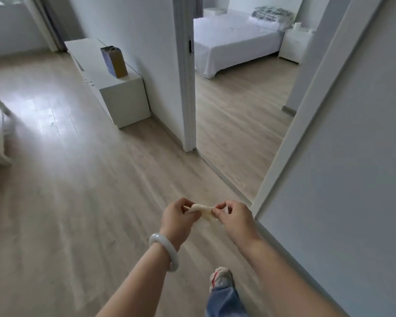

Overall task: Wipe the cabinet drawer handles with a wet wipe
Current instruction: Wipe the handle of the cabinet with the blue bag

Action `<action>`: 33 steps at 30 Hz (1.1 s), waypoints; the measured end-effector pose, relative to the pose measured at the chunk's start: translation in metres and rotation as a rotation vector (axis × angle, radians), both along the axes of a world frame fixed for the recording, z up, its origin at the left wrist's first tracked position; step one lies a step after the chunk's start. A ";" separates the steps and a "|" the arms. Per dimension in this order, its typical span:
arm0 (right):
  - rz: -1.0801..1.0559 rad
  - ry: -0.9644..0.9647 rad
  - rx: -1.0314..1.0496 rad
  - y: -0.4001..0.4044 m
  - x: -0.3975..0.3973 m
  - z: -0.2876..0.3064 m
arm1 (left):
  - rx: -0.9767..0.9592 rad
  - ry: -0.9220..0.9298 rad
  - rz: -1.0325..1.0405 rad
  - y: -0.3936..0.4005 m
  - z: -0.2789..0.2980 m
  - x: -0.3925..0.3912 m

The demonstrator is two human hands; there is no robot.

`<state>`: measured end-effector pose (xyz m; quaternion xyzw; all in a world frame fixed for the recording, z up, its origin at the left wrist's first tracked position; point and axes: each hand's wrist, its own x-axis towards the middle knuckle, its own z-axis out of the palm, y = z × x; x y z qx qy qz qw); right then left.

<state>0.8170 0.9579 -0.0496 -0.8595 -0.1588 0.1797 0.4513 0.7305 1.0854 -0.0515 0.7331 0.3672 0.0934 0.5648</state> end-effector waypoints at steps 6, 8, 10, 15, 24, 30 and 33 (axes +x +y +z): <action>0.181 0.051 0.013 0.132 0.079 -0.008 | -0.033 -0.024 0.174 0.115 -0.010 0.054; 0.260 0.068 0.018 0.178 0.108 -0.003 | -0.068 -0.042 0.220 0.154 -0.004 0.074; 0.332 0.079 0.025 0.222 0.131 0.007 | -0.116 -0.085 0.270 0.192 0.005 0.088; 0.466 0.107 0.061 0.337 0.165 0.020 | -0.130 -0.139 0.427 0.288 0.008 0.106; 0.517 0.124 0.005 0.548 0.201 0.002 | -0.157 -0.144 0.479 0.493 -0.010 0.141; 0.468 0.141 -0.024 0.684 0.218 0.002 | -0.137 -0.097 0.426 0.636 -0.006 0.160; 0.412 0.185 0.025 0.757 0.229 0.005 | -0.114 -0.079 0.430 0.714 0.001 0.172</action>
